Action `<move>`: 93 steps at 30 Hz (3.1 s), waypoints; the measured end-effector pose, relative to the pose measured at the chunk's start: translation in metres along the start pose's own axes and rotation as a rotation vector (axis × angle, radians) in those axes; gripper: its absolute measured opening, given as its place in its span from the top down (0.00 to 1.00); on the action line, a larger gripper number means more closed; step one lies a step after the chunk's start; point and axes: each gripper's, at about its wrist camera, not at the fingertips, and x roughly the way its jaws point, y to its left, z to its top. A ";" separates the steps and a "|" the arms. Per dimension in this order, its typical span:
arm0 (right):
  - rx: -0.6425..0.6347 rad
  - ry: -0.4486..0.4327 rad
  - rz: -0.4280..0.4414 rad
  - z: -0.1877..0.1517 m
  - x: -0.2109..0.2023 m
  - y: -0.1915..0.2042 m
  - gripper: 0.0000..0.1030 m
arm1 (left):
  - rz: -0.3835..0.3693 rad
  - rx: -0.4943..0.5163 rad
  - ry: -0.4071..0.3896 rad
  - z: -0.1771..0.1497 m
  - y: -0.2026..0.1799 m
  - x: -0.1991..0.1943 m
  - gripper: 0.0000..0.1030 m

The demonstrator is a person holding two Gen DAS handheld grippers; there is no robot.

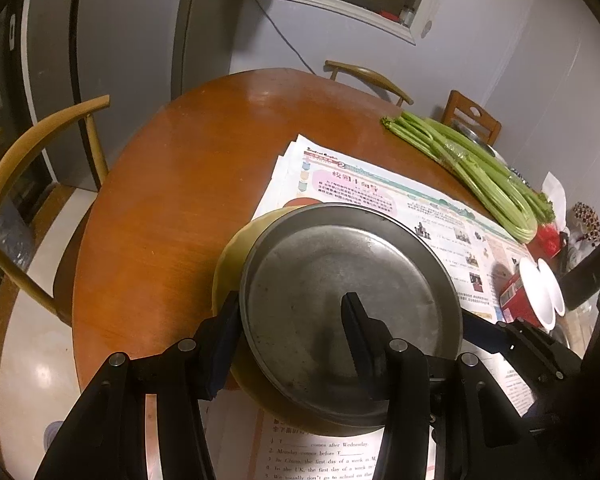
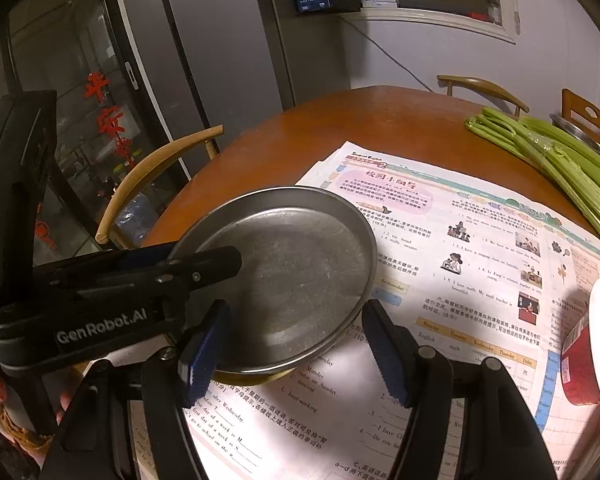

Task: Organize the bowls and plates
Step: 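Lower the grey metal pan onto the yellow shell plate and open the left gripper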

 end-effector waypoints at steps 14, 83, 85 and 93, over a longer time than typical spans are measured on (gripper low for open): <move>-0.006 0.012 -0.009 0.004 0.010 0.002 0.34 | -0.010 -0.022 -0.018 0.005 0.008 -0.007 0.50; 0.211 0.018 0.014 -0.021 -0.001 -0.083 0.34 | -0.019 0.096 0.145 0.017 -0.067 0.058 0.49; 0.221 0.012 0.001 -0.022 -0.005 -0.086 0.34 | -0.021 0.109 0.148 0.016 -0.073 0.059 0.49; 0.226 0.005 -0.022 -0.024 -0.011 -0.094 0.34 | -0.023 0.115 0.148 0.013 -0.081 0.058 0.49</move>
